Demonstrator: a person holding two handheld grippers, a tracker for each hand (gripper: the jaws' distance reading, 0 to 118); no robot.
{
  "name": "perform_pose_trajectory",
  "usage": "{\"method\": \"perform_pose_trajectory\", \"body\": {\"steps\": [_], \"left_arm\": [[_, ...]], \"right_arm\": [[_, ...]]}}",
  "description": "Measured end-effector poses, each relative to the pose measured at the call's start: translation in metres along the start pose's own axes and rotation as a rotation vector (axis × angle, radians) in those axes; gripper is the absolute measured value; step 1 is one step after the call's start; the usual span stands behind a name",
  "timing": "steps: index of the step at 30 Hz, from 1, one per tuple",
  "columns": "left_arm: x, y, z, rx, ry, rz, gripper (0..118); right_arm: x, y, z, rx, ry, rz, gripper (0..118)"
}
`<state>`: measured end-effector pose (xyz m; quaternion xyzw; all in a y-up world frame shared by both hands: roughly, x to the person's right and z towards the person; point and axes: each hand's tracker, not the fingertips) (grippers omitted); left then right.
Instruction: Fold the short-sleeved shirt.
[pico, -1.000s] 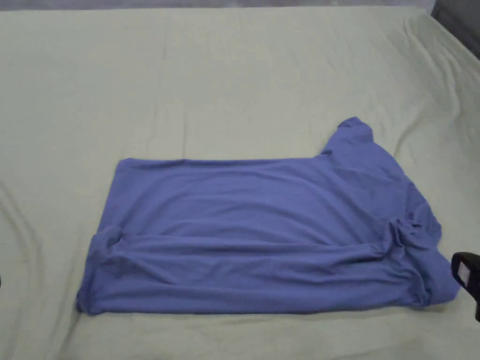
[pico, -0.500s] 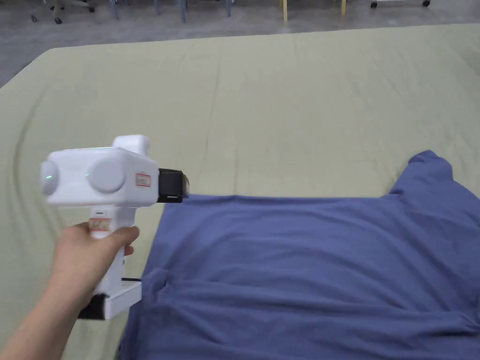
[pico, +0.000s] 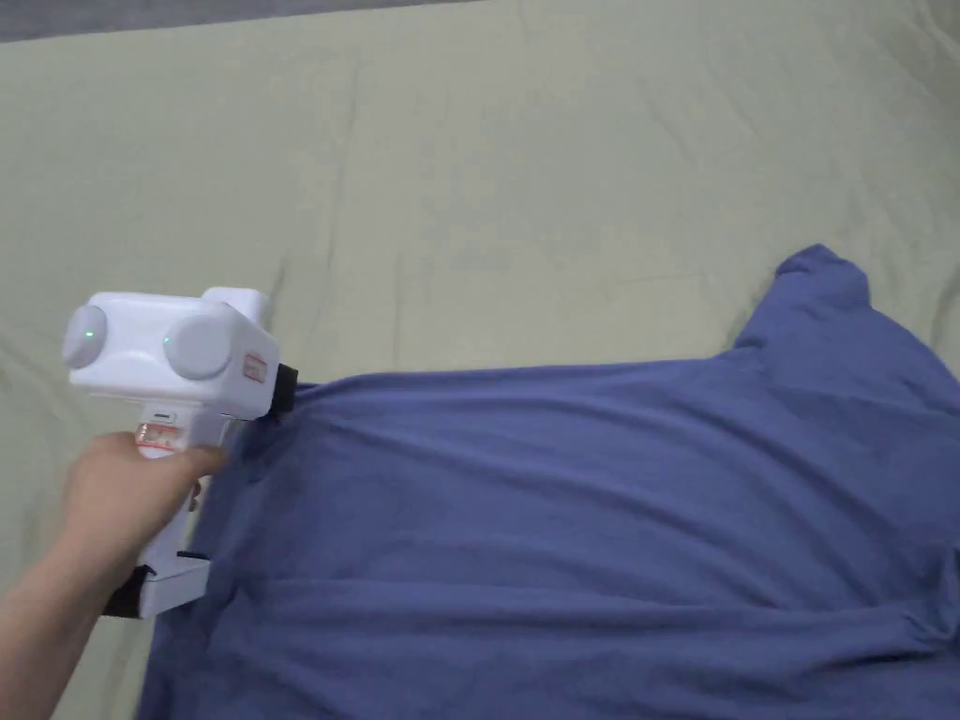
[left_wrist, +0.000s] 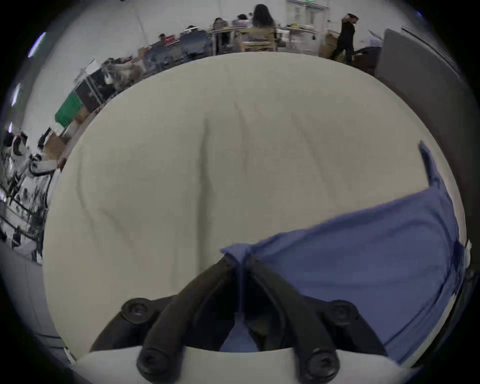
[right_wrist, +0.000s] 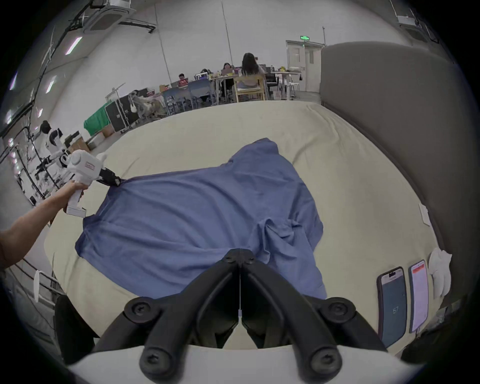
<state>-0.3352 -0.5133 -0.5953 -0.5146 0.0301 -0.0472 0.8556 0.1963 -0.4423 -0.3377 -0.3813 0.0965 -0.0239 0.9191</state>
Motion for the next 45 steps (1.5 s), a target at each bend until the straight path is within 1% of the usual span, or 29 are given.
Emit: {"method": "perform_pose_trajectory", "body": {"steps": [2, 4, 5, 6, 7, 8, 9, 10, 11, 12, 13, 15, 16, 18, 19, 20, 21, 22, 23, 24, 27, 28, 31, 35, 36, 39, 40, 43, 45], "left_arm": [[0.016, -0.011, 0.03, 0.095, 0.04, -0.074, 2], [0.018, -0.014, 0.062, 0.144, 0.012, -0.1, 2], [0.024, -0.019, 0.087, 0.176, -0.011, -0.088, 2], [0.023, -0.022, 0.102, 0.199, -0.035, -0.073, 2], [0.022, -0.027, 0.116, 0.227, -0.048, -0.056, 2], [0.02, -0.031, 0.126, 0.247, -0.054, -0.036, 2], [0.009, -0.032, 0.126, 0.264, -0.066, -0.026, 3], [0.006, -0.035, 0.127, 0.269, -0.067, -0.019, 2], [0.005, -0.037, 0.129, 0.264, -0.064, -0.016, 2], [0.003, -0.038, 0.129, 0.258, -0.073, -0.01, 2], [0.023, -0.046, 0.145, 0.251, -0.086, 0.005, 2], [0.024, -0.048, 0.142, 0.24, -0.1, 0.04, 3], [0.023, -0.048, 0.139, 0.234, -0.113, 0.059, 2], [0.024, -0.045, 0.134, 0.231, -0.12, 0.079, 2], [0.025, -0.044, 0.132, 0.226, -0.119, 0.084, 2], [0.026, -0.043, 0.13, 0.223, -0.117, 0.083, 2], [0.013, -0.038, 0.114, 0.217, -0.112, 0.085, 3], [0.011, -0.037, 0.111, 0.211, -0.111, 0.081, 2], [0.01, -0.037, 0.11, 0.209, -0.115, 0.077, 2], [0.009, -0.037, 0.11, 0.21, -0.115, 0.075, 3], [0.015, -0.037, 0.123, 0.212, -0.101, 0.079, 2], [0.013, -0.037, 0.129, 0.22, -0.109, 0.089, 2], [0.005, -0.044, 0.148, 0.238, -0.13, 0.11, 2], [-0.002, -0.072, 0.18, 0.253, -0.118, 0.093, 2], [-0.004, -0.083, 0.188, 0.256, -0.117, 0.096, 2], [-0.007, -0.123, 0.203, 0.237, -0.107, 0.104, 2], [-0.007, -0.137, 0.203, 0.214, -0.097, 0.108, 2], [-0.002, -0.175, 0.191, 0.104, -0.06, 0.078, 3], [-0.001, -0.2, 0.173, 0.04, -0.043, 0.059, 3]], "right_arm": [[0.002, 0.007, -0.004, -0.008, 0.012, -0.008, 3], [0.008, 0.019, -0.007, 0.0, 0.025, -0.002, 3], [0.012, 0.033, -0.011, 0.006, 0.036, 0.002, 7], [0.017, 0.048, -0.018, 0.004, 0.049, -0.004, 34], [0.023, 0.067, -0.029, -0.009, 0.065, -0.014, 85], [0.028, 0.085, -0.044, -0.034, 0.093, -0.031, 118], [0.035, 0.102, -0.068, -0.068, 0.124, -0.035, 118], [0.046, 0.12, -0.079, 0.046, 0.146, -0.048, 118], [0.059, 0.139, -0.101, -0.041, 0.17, -0.071, 118], [0.059, 0.158, -0.132, -0.122, 0.136, -0.115, 118], [0.066, 0.174, -0.161, -0.171, 0.092, -0.127, 118], [0.082, 0.195, -0.214, -0.245, 0.038, -0.143, 118], [0.097, 0.192, -0.256, -0.304, -0.024, -0.151, 118], [0.11, 0.19, -0.297, -0.36, -0.118, -0.147, 118], [0.116, 0.187, -0.312, -0.394, -0.151, -0.152, 113], [0.116, 0.183, -0.319, -0.442, -0.149, -0.143, 94], [0.114, 0.179, -0.322, -0.472, -0.189, -0.135, 78], [0.113, 0.182, -0.306, -0.378, -0.121, -0.114, 77], [0.111, 0.186, -0.298, -0.359, -0.157, -0.088, 51], [0.099, 0.187, -0.277, -0.313, -0.169, -0.044, 3], [0.089, 0.18, -0.256, -0.299, -0.143, -0.033, 2], [0.096, 0.186, -0.257, -0.326, -0.116, -0.044, 2], [0.095, 0.189, -0.222, -0.221, -0.088, -0.063, 2], [0.085, 0.175, -0.15, -0.105, -0.042, -0.004, 2], [0.075, 0.161, -0.117, -0.062, -0.04, -0.008, 2], [0.07, 0.117, -0.058, -0.015, 0.013, -0.033, 2], [0.083, 0.104, -0.056, -0.034, 0.023, -0.047, 2], [0.084, 0.049, -0.029, -0.075, 0.03, -0.046, 2], [0.082, 0.014, -0.017, -0.127, 0.005, -0.043, 2]]}}
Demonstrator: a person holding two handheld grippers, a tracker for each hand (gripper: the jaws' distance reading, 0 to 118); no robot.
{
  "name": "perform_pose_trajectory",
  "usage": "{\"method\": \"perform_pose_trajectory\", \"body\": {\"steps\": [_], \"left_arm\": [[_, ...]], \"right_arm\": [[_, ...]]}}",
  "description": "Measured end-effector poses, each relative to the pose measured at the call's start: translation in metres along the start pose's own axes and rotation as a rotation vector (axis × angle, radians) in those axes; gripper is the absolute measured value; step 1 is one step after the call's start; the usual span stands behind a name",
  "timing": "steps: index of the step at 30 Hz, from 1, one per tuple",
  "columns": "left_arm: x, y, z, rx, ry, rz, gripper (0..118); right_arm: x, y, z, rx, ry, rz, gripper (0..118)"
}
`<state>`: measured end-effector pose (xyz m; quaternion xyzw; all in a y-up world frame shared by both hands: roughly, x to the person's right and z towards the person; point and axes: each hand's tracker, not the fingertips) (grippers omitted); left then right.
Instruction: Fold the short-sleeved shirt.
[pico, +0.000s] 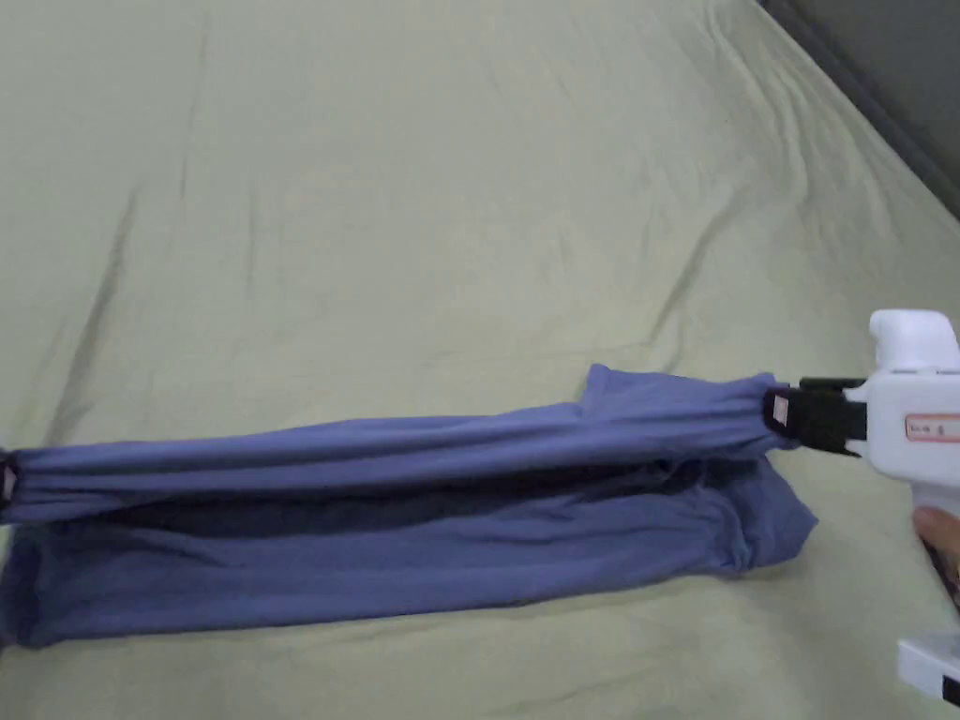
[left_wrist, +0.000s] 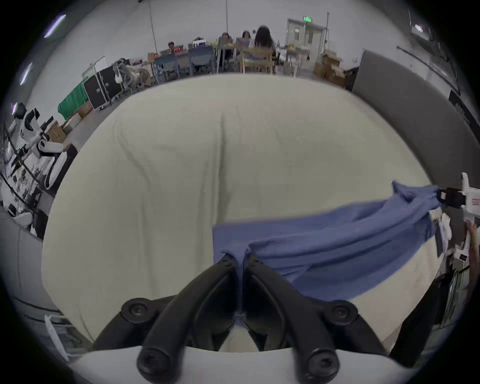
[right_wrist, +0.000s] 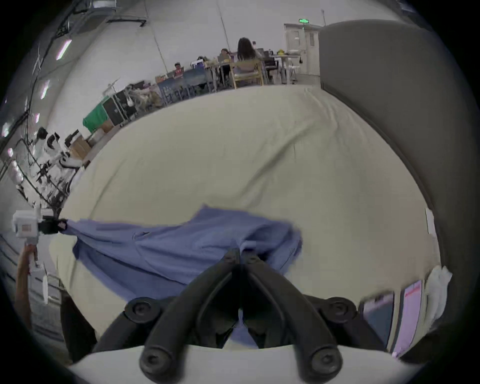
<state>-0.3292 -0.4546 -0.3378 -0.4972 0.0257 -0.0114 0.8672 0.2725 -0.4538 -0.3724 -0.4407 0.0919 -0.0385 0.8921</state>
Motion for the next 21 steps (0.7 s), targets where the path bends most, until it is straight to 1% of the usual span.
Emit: {"method": "perform_pose_trajectory", "body": {"steps": [2, 3, 4, 7, 10, 11, 12, 13, 14, 15, 16, 17, 18, 19, 21], "left_arm": [[0.003, -0.02, -0.014, -0.065, -0.005, -0.017, 2], [0.005, -0.028, -0.021, -0.091, 0.005, -0.03, 3], [0.013, -0.031, -0.03, -0.12, 0.025, -0.04, 3], [0.019, -0.035, -0.044, -0.135, 0.037, -0.048, 2], [0.02, -0.036, -0.049, -0.14, 0.067, -0.081, 2], [0.021, -0.035, -0.05, -0.143, 0.07, -0.08, 3], [0.023, -0.031, -0.044, -0.144, 0.068, -0.064, 5], [0.022, -0.03, -0.042, -0.131, 0.062, -0.03, 22], [0.02, -0.03, -0.037, -0.116, 0.054, 0.011, 59], [0.018, -0.03, -0.03, -0.106, 0.049, 0.035, 81], [0.012, -0.032, -0.022, -0.071, 0.033, 0.043, 84], [0.01, -0.032, -0.007, -0.013, 0.027, 0.052, 84], [0.009, -0.031, 0.01, 0.032, 0.054, 0.058, 84], [0.009, -0.03, 0.03, 0.087, 0.082, 0.053, 84], [0.012, -0.033, 0.079, 0.225, 0.133, 0.078, 84]], "right_arm": [[0.004, -0.024, -0.002, -0.061, -0.011, 0.008, 2], [-0.002, -0.029, -0.008, -0.09, -0.008, 0.018, 2], [-0.001, -0.035, -0.013, -0.112, -0.011, 0.009, 2], [0.0, -0.041, -0.026, -0.135, -0.031, 0.029, 2], [-0.002, -0.043, -0.034, -0.153, -0.031, 0.019, 2], [0.005, -0.045, -0.039, -0.154, -0.027, 0.023, 2], [0.005, -0.044, -0.038, -0.147, -0.029, 0.02, 3], [0.004, -0.042, -0.036, -0.144, -0.026, 0.004, 16], [0.003, -0.039, -0.032, -0.141, -0.033, -0.016, 66], [0.003, -0.04, -0.025, -0.135, -0.04, -0.037, 100], [-0.002, -0.04, -0.014, -0.112, -0.04, -0.031, 114], [-0.009, -0.038, 0.0, -0.041, -0.052, -0.017, 114], [-0.017, -0.034, 0.015, 0.007, -0.059, 0.0, 114], [-0.036, -0.028, 0.038, 0.046, -0.061, 0.019, 114], [-0.059, -0.024, 0.072, 0.165, -0.067, 0.046, 114]]}}
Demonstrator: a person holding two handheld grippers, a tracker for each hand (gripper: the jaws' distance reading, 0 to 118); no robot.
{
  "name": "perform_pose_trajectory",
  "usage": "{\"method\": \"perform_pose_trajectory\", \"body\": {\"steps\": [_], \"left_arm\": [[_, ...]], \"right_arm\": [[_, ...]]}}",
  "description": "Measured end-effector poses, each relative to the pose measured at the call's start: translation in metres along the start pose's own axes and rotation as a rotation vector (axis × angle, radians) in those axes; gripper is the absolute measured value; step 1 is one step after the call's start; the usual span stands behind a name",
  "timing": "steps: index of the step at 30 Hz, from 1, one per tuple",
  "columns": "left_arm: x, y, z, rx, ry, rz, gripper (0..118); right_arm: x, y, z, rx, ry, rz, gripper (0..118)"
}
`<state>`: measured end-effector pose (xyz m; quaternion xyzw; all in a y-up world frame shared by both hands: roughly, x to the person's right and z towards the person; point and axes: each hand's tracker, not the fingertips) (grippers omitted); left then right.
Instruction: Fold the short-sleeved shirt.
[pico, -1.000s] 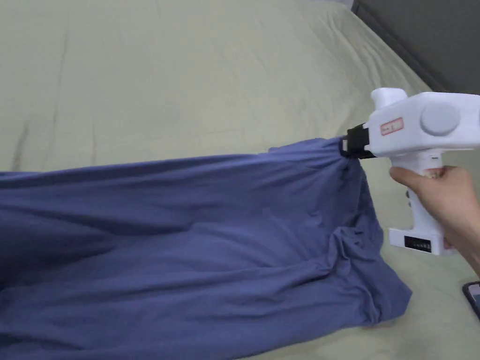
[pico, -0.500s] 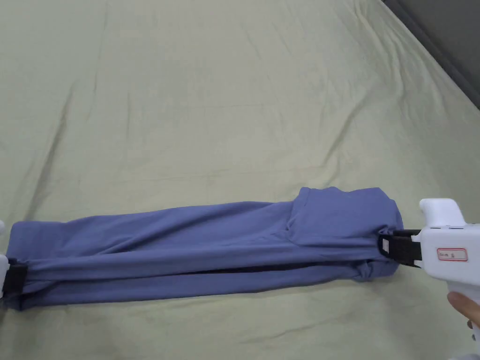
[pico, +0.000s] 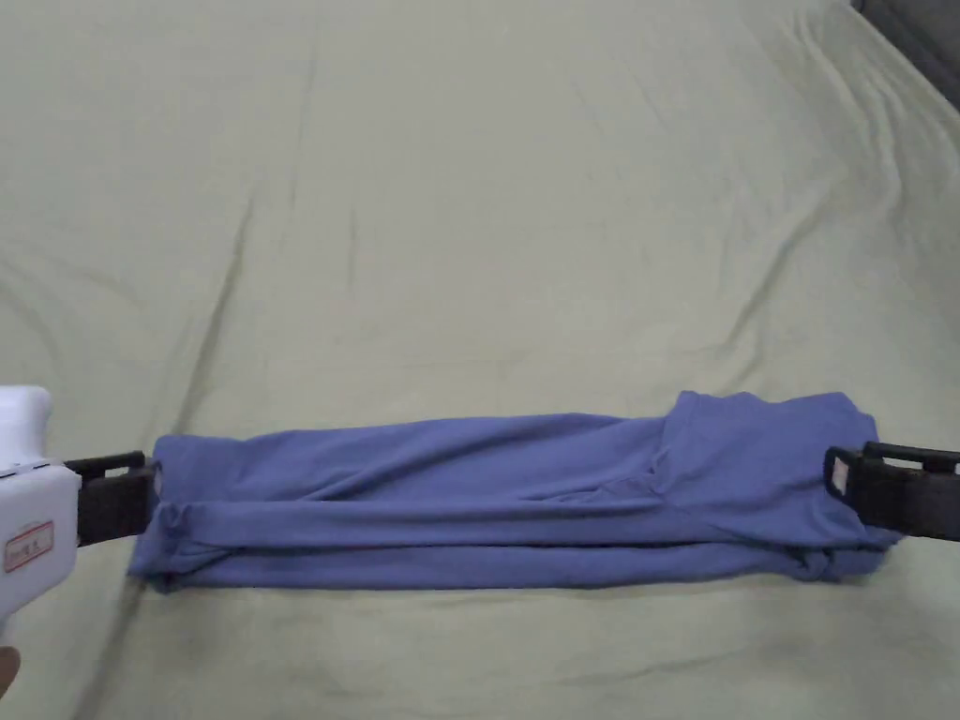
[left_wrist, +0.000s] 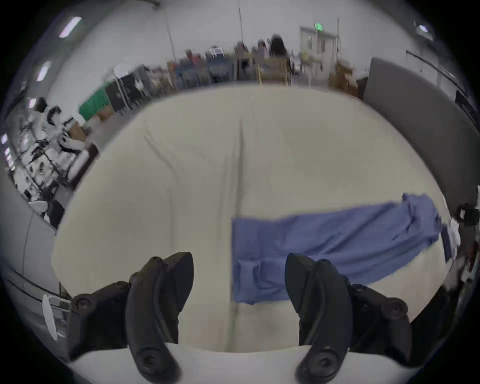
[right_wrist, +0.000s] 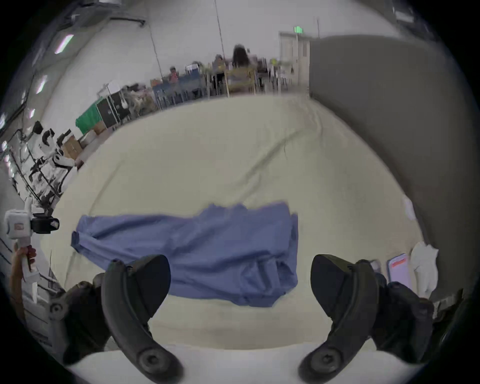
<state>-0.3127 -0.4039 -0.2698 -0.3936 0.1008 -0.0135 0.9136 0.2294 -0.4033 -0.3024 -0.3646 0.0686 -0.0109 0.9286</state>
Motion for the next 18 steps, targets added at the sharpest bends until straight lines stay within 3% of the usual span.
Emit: {"method": "perform_pose_trajectory", "body": {"steps": [2, 4, 5, 6, 7, 8, 14, 17, 18], "left_arm": [[-0.002, 0.004, 0.049, 0.177, 0.036, 0.058, 92], [0.0, -0.001, 0.085, 0.327, 0.068, 0.074, 93], [0.001, -0.006, 0.098, 0.383, 0.06, 0.052, 86], [0.003, -0.012, 0.108, 0.407, 0.04, 0.006, 59], [0.01, -0.013, 0.112, 0.408, 0.085, -0.02, 0], [0.015, -0.011, 0.109, 0.382, 0.123, -0.046, 0], [0.021, -0.016, 0.07, 0.256, 0.052, -0.058, 0], [0.012, -0.014, 0.037, 0.158, -0.087, 0.035, 0], [0.009, -0.016, 0.018, 0.118, -0.15, 0.078, 11]], "right_arm": [[-0.019, 0.004, 0.032, 0.13, -0.016, 0.022, 114], [-0.04, 0.004, 0.055, 0.236, -0.024, 0.046, 113], [-0.048, 0.003, 0.061, 0.25, -0.032, 0.066, 105], [-0.057, -0.001, 0.065, 0.269, -0.038, 0.08, 80], [-0.065, -0.003, 0.069, 0.286, -0.037, 0.101, 22], [-0.069, -0.003, 0.069, 0.271, -0.02, 0.11, 2], [-0.083, -0.005, 0.056, 0.243, 0.018, 0.119, 2], [-0.081, -0.003, 0.051, 0.216, 0.051, 0.102, 2], [-0.079, -0.006, 0.049, 0.204, 0.065, 0.092, 2]]}}
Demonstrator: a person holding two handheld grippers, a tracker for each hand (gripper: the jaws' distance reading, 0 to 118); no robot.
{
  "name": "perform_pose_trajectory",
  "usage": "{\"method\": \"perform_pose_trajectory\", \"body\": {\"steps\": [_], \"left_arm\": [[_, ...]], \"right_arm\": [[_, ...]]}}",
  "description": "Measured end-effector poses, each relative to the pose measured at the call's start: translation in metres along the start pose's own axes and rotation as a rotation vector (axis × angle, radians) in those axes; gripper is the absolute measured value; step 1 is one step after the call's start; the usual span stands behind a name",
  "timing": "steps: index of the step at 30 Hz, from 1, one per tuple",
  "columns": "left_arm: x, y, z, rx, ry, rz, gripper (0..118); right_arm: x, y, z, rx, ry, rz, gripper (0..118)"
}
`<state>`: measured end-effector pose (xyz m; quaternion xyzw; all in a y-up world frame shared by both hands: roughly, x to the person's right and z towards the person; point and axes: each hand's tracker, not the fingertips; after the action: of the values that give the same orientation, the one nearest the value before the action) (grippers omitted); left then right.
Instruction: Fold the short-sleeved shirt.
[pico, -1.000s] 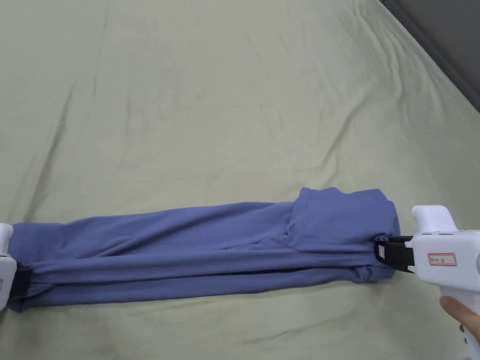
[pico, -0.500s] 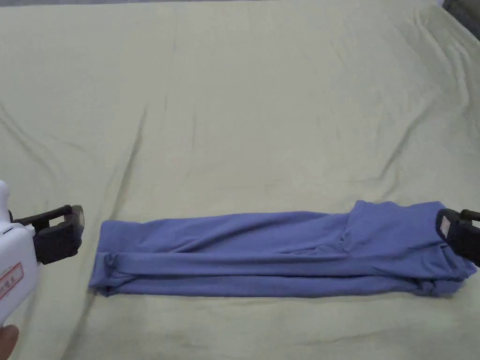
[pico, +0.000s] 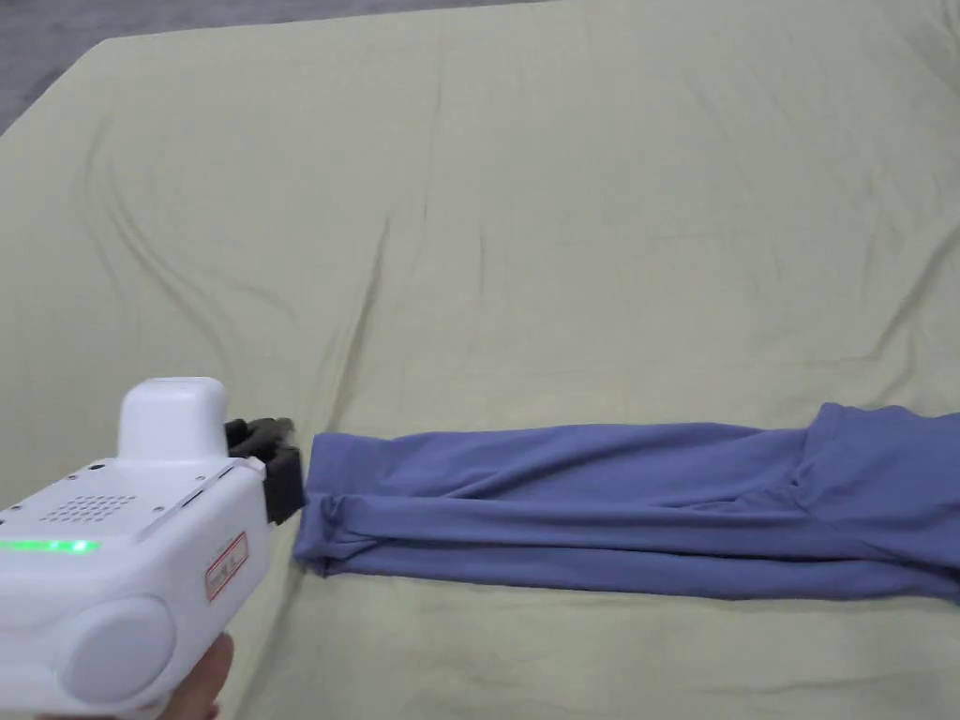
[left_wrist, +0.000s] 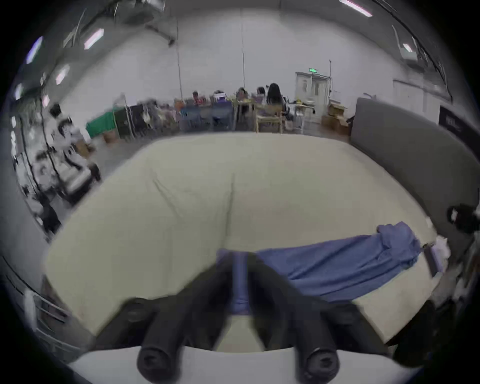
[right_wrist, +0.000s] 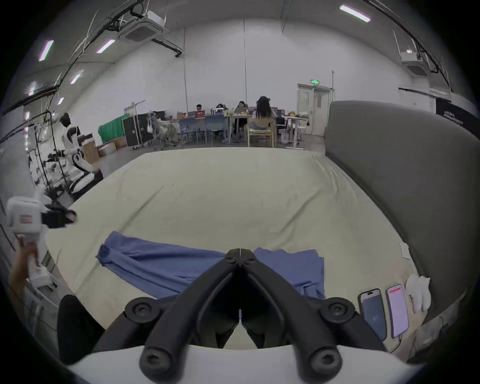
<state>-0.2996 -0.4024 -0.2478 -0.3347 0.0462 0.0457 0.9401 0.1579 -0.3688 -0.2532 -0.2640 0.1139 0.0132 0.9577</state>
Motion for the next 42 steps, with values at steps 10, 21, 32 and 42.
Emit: {"method": "perform_pose_trajectory", "body": {"steps": [10, 21, 32, 42], "left_arm": [[-0.007, -0.066, -0.163, -0.232, 0.085, -0.072, 77], [-0.056, -0.019, -0.095, -0.168, -0.079, 0.172, 12], [0.018, 0.028, -0.065, -0.251, 0.23, -0.17, 12], [0.213, -0.011, -0.148, -0.445, -0.242, -0.211, 25]], "right_arm": [[-0.005, -0.013, -0.027, -0.133, -0.009, 0.057, 2], [-0.017, -0.017, -0.041, -0.165, 0.007, 0.062, 2], [0.003, -0.016, -0.037, -0.108, 0.035, -0.005, 2], [0.049, -0.027, -0.019, -0.096, -0.01, -0.08, 2]]}}
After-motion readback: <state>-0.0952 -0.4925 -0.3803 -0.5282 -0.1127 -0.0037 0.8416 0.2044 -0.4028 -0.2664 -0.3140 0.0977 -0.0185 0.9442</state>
